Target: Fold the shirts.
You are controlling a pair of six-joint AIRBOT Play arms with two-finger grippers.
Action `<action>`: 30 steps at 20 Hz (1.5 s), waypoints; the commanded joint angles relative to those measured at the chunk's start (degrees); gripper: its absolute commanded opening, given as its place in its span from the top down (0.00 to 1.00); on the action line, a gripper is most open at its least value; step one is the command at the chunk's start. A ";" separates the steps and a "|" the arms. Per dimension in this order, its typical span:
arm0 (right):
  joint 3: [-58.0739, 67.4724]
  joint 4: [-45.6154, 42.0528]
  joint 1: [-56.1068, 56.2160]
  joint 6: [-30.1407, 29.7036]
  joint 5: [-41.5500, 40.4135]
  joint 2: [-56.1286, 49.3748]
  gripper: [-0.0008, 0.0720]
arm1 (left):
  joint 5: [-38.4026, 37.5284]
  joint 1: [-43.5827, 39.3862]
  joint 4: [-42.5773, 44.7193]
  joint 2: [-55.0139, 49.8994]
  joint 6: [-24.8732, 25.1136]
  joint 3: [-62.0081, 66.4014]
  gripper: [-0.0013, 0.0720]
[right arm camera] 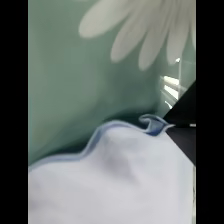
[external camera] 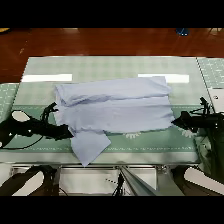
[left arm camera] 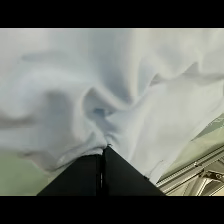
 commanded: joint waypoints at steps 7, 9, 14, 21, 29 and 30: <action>16.22 12.79 7.91 -1.95 -2.67 7.30 0.97 | 4.04 0.02 0.02 3.93 -0.13 23.10 0.95; 19.85 12.74 13.49 -0.20 -14.64 6.16 0.98 | 8.39 0.02 -0.02 2.34 -3.13 26.38 0.95; 27.82 12.70 20.22 1.81 -29.64 -1.86 0.98 | 15.54 0.63 -2.69 -5.62 -4.24 34.10 0.95; 32.20 11.02 24.98 1.18 -35.34 -13.44 0.98 | 11.02 0.87 -6.58 -25.27 -3.76 43.19 0.95; 32.13 -4.55 24.92 5.75 -31.89 -16.92 0.92 | 9.11 4.02 -6.40 -30.56 -3.76 44.63 0.61; 32.13 -5.07 24.81 5.70 -31.87 -16.74 0.65 | 7.87 4.79 -6.40 -30.47 -3.74 44.65 0.46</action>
